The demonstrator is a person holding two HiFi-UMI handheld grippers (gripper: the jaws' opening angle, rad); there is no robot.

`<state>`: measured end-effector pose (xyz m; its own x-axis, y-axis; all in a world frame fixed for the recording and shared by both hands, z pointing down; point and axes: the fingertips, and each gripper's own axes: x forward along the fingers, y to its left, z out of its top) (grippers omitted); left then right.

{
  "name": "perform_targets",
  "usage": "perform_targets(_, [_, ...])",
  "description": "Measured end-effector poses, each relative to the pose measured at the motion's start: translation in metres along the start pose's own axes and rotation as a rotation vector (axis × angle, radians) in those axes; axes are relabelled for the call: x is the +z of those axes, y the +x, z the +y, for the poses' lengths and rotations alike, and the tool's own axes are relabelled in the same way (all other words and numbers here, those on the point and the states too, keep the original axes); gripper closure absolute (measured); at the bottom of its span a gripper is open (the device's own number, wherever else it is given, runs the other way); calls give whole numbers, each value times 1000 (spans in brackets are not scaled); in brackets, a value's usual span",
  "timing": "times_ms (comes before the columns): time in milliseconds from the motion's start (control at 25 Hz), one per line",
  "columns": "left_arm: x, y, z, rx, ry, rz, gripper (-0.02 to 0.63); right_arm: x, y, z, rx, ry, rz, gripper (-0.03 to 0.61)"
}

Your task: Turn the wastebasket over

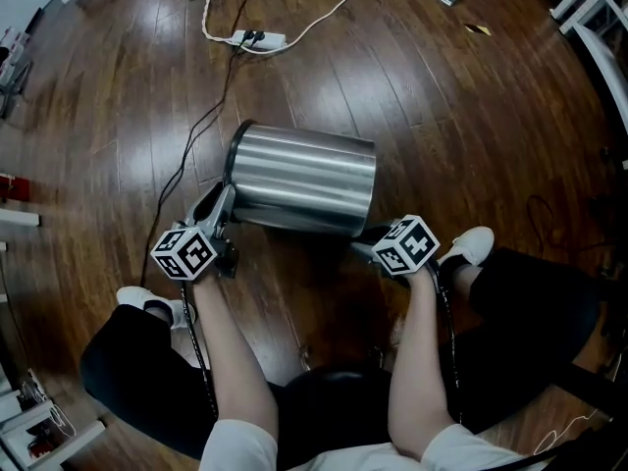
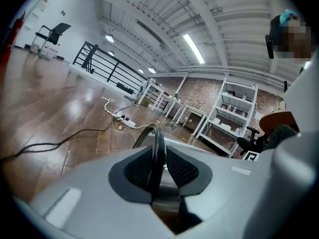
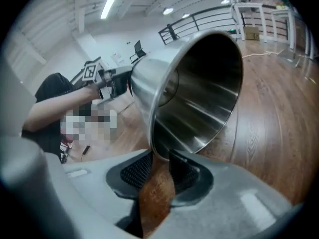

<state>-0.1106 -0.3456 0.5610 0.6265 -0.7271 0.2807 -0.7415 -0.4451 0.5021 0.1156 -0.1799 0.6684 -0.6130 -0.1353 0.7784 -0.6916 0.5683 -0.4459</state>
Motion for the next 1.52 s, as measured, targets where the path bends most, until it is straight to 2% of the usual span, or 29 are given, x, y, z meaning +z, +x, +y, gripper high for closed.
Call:
perform_targets(80, [0,1,-1,-16,-22,-19,522,16,-12,-1,-9,-21,-33,485])
perform_targets(160, [1,2,-2,-16,-21,-24,529,31,-21,-1,-36,-64,-33,500])
perform_targets(200, [2,3,-3,-10,-10,-14,531,35,-23,-2,-54,-77,-16,520])
perform_targets(280, [1,5,-6,0,15,25,534,36,-25,-3,-71,-74,22,512])
perform_targets(400, [3,4,-16,-28,44,58,537,25,-14,4,-19,-108,99,517])
perform_targets(480, [11,2,-30,-59,100,66,532,15,1,9,-13,-150,159,537])
perform_targets(520, [17,3,-39,-71,147,78,531,14,8,6,-41,-130,145,537])
perform_targets(640, [39,2,-75,-124,299,131,534,21,23,-8,-100,18,7,511])
perform_targets(760, [46,0,-112,-150,431,189,535,24,41,-18,-68,146,-100,491])
perform_targets(880, [37,-4,-139,-169,569,277,537,27,70,-26,-32,297,-202,473])
perform_targets(1000, [24,4,-166,-199,757,371,538,29,95,-27,-21,474,-319,459])
perform_targets(1080, [12,18,-194,-268,826,383,537,21,101,-30,-39,604,-388,427])
perform_targets(1160, [-9,31,-228,-368,853,389,539,7,107,-27,-31,742,-434,391])
perform_targets(1240, [-39,39,-256,-441,925,450,543,-8,114,-16,-17,848,-447,376])
perform_targets(1360, [-91,45,-270,-495,1085,604,540,-22,117,4,-23,893,-431,374])
perform_targets(1400, [-97,48,-267,-493,1092,604,535,-27,119,8,-27,889,-423,374])
perform_targets(1520, [-91,52,-254,-474,1052,512,512,-29,124,18,-26,877,-436,374])
